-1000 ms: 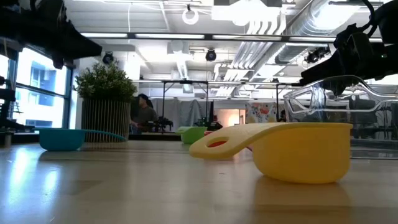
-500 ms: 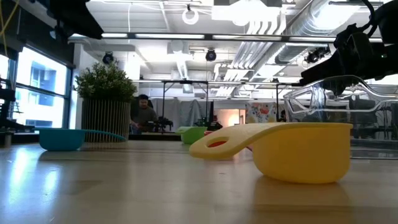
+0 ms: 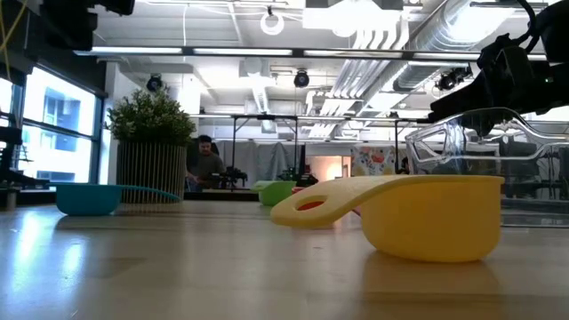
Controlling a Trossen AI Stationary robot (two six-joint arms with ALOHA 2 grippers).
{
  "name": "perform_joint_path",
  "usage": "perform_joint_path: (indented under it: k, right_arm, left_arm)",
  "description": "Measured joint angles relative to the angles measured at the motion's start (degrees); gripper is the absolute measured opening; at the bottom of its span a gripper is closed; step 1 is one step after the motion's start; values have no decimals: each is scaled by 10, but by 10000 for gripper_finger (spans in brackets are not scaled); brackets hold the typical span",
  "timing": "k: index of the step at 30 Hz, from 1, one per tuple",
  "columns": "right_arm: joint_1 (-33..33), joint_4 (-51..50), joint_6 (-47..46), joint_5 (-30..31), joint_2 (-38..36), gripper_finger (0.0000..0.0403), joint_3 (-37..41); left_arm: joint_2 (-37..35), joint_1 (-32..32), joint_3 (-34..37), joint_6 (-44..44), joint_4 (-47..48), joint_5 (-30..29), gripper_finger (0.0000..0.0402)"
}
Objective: Nest measuring cups in basket
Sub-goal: Move the orange measuring cup to the center of the table
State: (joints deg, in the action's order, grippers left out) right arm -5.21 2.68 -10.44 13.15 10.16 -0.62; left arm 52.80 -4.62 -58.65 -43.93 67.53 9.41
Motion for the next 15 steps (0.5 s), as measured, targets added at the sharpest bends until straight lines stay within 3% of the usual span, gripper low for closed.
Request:
perform_joint_path:
  k: [4,15]
  right_arm:
    - [0,0,0,0,0,174,0]
    - [0,0,0,0,0,174,0]
  left_arm:
    - [15,-60,0,-54,4,28,67]
    - [20,-226,0,-154,0,25,67]
